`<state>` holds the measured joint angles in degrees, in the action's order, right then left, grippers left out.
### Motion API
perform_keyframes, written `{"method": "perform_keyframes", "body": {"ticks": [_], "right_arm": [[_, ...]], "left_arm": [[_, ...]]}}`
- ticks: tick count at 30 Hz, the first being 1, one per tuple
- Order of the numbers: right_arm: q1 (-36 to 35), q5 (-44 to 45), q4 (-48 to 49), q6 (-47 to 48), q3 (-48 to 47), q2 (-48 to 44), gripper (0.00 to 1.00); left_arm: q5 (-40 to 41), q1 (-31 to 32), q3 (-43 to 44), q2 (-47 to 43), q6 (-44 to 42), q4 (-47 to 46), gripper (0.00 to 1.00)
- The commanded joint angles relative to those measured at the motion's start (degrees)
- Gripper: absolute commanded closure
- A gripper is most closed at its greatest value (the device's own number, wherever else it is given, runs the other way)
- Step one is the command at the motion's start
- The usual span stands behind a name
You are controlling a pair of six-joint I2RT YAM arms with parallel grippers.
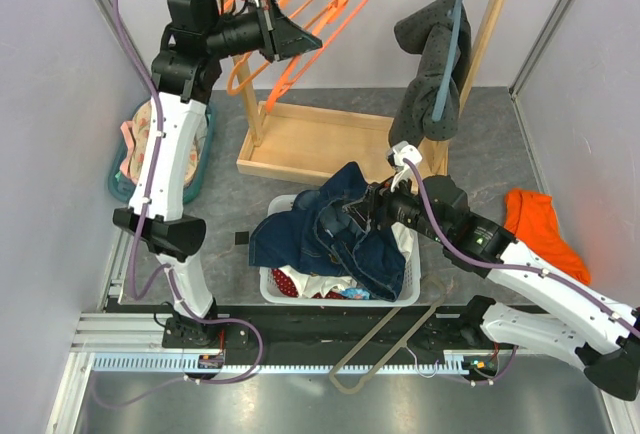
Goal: Remove the skirt from the hanger
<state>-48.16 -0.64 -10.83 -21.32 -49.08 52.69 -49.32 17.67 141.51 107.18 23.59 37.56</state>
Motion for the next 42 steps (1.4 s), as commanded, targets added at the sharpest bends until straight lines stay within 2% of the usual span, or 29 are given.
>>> {"method": "perform_keyframes", "body": {"ticks": [1,9,17,32,42], "right_arm": [[-0.2,-1.2,3.5,-1.8,0.4,0.3,0.29],[-0.2,-1.6,3.9,-2.7,0.3,0.8,0.30],[-0.2,-2.8,4.8,-4.6,1.8,0.3,0.31],[-0.1,-2.0,3.4,-4.4,1.1,-2.4,0.31],[-0.2,-1.6,3.4,-4.3,1.0,-3.2,0.31]], "left_arm": [[3.8,-1.8,1.7,4.1,11.7,-11.4,0.98],[5.2,-2.9,3.5,8.6,19.9,-21.5,0.98],[6.5,-3.1,4.6,11.3,23.1,-26.5,0.98],[8.5,-3.0,0.5,12.4,18.5,-22.3,0.98],[8.1,-3.0,-2.3,9.8,14.4,-17.5,0.98]]}}
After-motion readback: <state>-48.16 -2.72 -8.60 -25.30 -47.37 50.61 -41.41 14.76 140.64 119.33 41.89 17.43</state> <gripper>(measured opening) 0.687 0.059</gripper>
